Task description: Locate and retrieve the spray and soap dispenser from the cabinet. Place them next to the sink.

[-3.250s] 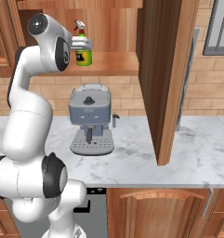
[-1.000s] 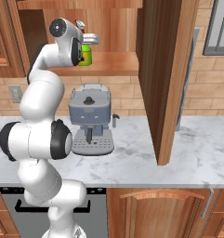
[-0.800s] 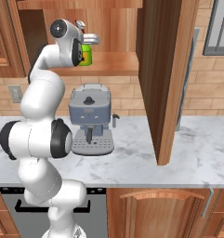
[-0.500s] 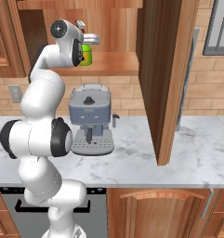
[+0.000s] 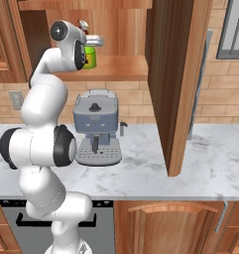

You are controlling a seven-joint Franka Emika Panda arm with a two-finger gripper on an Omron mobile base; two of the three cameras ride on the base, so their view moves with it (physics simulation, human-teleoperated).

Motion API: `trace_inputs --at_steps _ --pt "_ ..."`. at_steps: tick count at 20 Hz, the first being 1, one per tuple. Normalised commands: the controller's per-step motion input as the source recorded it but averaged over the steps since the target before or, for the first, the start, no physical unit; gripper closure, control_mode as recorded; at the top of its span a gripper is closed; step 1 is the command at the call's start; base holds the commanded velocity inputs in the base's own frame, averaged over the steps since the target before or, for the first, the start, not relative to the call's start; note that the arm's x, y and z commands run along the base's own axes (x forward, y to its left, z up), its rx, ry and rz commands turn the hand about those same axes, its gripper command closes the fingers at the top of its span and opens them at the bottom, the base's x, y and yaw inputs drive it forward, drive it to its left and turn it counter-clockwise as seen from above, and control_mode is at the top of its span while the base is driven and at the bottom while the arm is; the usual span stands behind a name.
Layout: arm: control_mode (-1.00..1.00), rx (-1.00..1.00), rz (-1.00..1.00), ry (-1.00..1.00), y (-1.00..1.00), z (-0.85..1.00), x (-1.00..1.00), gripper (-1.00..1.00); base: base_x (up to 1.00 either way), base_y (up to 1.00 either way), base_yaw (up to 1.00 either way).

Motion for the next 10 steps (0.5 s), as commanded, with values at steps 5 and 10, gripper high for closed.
trace_inputs --at_steps 5,10 --pt "-1.0 0.0 0.0 -0.01 0.0 0.2 -0.04 1.0 0.0 0.0 0.0" --pt "-1.0 0.0 0.0 0.0 0.0 0.09 -0.01 1.0 0.0 0.0 0.0"
